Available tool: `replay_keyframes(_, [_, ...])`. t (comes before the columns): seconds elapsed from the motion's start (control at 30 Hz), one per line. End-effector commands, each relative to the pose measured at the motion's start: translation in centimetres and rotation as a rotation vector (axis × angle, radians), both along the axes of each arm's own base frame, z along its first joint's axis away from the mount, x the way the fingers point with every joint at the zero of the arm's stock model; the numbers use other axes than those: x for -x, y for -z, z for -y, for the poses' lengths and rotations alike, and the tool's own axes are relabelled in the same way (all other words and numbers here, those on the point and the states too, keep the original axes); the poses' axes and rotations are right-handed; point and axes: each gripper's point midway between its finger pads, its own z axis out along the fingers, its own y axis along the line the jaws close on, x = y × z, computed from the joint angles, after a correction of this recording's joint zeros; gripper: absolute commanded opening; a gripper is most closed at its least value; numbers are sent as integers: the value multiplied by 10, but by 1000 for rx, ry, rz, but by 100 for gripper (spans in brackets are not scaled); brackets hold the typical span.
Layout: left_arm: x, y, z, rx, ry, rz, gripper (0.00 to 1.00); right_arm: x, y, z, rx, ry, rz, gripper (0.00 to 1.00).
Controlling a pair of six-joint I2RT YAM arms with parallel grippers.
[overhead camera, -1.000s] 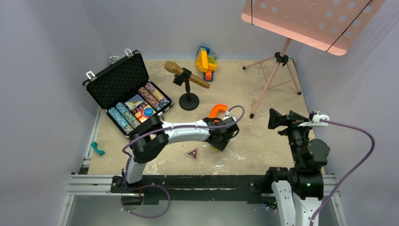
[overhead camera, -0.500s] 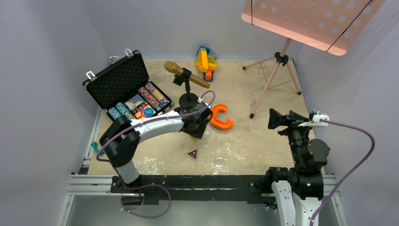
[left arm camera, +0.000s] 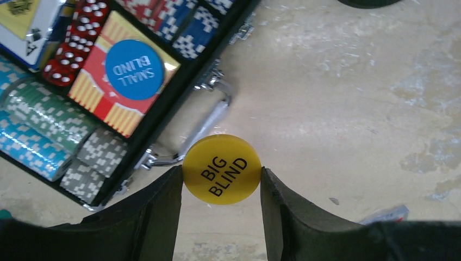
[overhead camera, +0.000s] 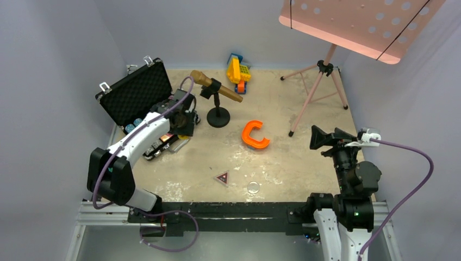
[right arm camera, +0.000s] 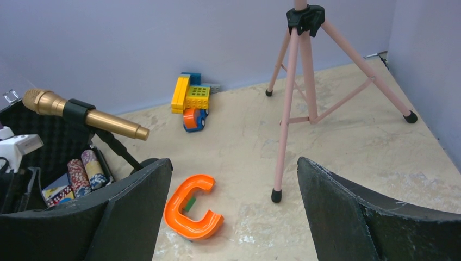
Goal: Pack up texas hold em set
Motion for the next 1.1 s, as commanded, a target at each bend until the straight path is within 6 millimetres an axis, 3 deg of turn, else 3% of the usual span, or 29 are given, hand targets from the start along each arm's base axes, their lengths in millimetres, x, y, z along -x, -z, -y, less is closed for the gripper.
replay_keyframes(0.0, [-17, -21, -40, -37, -23, 25, 39, 2, -10, 1, 7, 3, 46, 90])
replay_keyframes(0.17, [-45, -29, -80, -29, -137, 70, 39, 3, -10, 0, 8, 1, 49, 90])
replay_keyframes(0.37, [-82, -29, -110, -55, -220, 113, 39, 2, -10, 0, 7, 1, 45, 90])
replay_keyframes(0.77, [-137, -22, -147, -65, -297, 145, 39, 1, -9, 2, 10, 11, 42, 90])
replay_keyframes(1.07, [-161, 1, -165, -85, -319, 87, 39, 1, -10, 4, 11, 18, 38, 90])
